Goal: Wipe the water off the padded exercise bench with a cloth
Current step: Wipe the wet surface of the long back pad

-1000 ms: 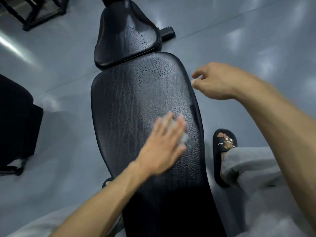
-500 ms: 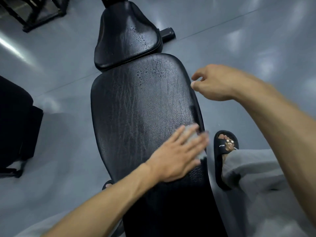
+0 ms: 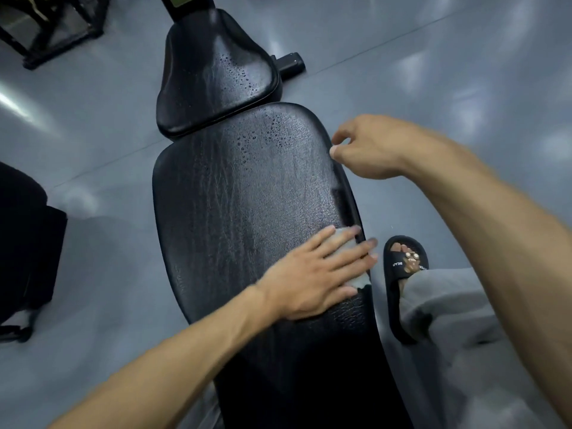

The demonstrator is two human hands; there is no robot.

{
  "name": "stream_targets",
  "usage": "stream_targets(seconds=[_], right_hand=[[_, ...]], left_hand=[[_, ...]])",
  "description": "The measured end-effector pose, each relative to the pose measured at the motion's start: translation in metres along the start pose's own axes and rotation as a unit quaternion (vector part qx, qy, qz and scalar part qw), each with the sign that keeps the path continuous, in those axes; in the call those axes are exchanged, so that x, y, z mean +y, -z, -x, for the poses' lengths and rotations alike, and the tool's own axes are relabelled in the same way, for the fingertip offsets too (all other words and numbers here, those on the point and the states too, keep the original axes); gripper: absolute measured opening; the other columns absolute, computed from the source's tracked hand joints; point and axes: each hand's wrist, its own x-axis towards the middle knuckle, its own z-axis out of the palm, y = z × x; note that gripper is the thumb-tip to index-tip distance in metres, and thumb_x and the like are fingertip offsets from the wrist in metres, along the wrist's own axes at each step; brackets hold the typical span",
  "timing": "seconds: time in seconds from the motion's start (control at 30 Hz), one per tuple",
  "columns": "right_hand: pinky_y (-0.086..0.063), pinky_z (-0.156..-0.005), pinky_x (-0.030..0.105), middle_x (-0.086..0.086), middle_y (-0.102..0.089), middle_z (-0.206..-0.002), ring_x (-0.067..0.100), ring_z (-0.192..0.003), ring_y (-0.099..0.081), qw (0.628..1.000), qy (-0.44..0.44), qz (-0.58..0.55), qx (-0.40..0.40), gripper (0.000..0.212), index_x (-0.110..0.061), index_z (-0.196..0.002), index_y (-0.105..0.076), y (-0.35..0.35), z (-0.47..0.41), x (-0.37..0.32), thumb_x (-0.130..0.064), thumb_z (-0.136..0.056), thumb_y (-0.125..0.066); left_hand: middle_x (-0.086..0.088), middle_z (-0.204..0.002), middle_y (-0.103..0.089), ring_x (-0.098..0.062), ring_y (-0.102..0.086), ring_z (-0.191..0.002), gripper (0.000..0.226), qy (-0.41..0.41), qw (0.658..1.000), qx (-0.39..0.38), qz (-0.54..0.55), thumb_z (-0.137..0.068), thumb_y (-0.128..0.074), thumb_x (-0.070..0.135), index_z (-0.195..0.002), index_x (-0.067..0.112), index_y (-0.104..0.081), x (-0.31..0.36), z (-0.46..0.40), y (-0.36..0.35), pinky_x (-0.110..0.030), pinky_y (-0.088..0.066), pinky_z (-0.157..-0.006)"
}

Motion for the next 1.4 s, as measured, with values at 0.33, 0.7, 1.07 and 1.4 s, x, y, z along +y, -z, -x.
stream_targets(seconds=[0.33,0.7,1.07,1.4], right_hand=[[-0.047,-0.103,0.038,0.014,-0.061,-0.139,0.034,-0.126,-0.055,1.000,-0.010,0.018,-0.012,0.036,-0.013,-0.132,-0.064,0.001,-0.001,0.003,-0.017,-0.100,-0.047],[-0.047,-0.105,0.040,0.015,-0.060,-0.140,0.035,-0.126,-0.055,1.000,-0.022,0.013,-0.013,0.037,-0.011,-0.134,-0.062,0.006,-0.007,0.008,-0.016,-0.101,-0.046],[-0.044,-0.107,0.037,0.013,-0.058,-0.143,0.033,-0.131,-0.053,1.000,-0.024,-0.009,-0.018,0.039,-0.015,-0.139,-0.059,0.011,-0.017,0.009,-0.016,-0.101,-0.046],[-0.044,-0.105,0.036,0.015,-0.058,-0.143,0.033,-0.131,-0.054,0.999,-0.037,-0.020,-0.024,0.039,-0.012,-0.138,-0.059,0.013,-0.028,0.007,-0.016,-0.102,-0.047]], left_hand=[[-0.005,-0.171,-0.018,-0.035,-0.002,-0.158,0.062,0.042,0.999,0.027,0.021,-0.109,-0.027,0.046,-0.163,0.016,-0.022,0.000,-0.034,0.001,-0.053,-0.003,-0.127],[-0.008,-0.171,-0.016,-0.036,-0.003,-0.158,0.062,0.134,0.990,0.044,0.020,-0.109,-0.023,0.044,-0.163,0.013,-0.021,-0.047,-0.045,0.005,-0.055,-0.005,-0.127],[-0.007,-0.170,-0.019,-0.035,-0.003,-0.158,0.061,0.202,0.978,0.037,0.028,-0.108,-0.019,0.044,-0.160,0.014,-0.030,-0.100,-0.067,0.016,-0.054,-0.008,-0.127],[-0.003,-0.171,-0.014,-0.029,-0.003,-0.159,0.059,0.078,0.997,0.001,0.000,-0.110,-0.020,0.045,-0.163,0.019,-0.022,-0.114,-0.048,0.015,-0.050,-0.007,-0.128]])
